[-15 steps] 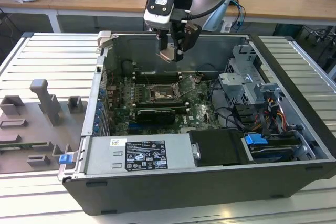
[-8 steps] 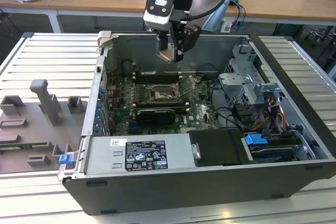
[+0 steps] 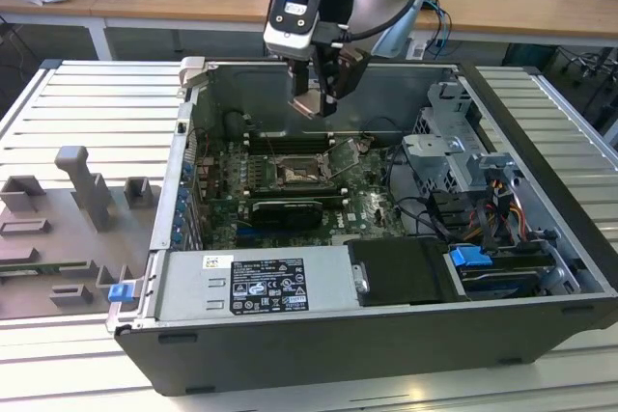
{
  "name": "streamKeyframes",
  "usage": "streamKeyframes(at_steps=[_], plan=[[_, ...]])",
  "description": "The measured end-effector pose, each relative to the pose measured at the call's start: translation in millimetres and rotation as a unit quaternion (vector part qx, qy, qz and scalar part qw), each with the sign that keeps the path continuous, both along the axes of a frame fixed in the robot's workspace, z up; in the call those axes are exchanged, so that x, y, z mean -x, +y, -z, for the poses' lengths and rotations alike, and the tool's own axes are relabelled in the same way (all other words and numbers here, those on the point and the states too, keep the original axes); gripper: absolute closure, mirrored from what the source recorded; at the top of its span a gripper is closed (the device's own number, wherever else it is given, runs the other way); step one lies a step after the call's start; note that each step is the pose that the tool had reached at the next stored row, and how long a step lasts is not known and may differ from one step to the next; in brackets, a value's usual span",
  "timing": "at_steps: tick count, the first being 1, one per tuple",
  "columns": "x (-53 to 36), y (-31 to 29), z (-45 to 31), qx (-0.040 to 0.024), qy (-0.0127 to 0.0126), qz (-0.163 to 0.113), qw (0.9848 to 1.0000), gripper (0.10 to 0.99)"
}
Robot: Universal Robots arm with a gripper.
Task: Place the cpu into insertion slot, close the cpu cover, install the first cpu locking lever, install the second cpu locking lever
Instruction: 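Place the cpu into insertion slot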
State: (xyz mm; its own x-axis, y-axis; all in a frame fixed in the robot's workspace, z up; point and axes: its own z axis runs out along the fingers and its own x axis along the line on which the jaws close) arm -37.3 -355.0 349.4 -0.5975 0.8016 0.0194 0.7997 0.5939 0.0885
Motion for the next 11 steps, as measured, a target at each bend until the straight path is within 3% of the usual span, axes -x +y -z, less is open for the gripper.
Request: streamKeyframes(at_steps=[11], plan=[[0.0, 0.0, 0.9, 0.0, 0.0, 0.019, 0.9998, 0.545]])
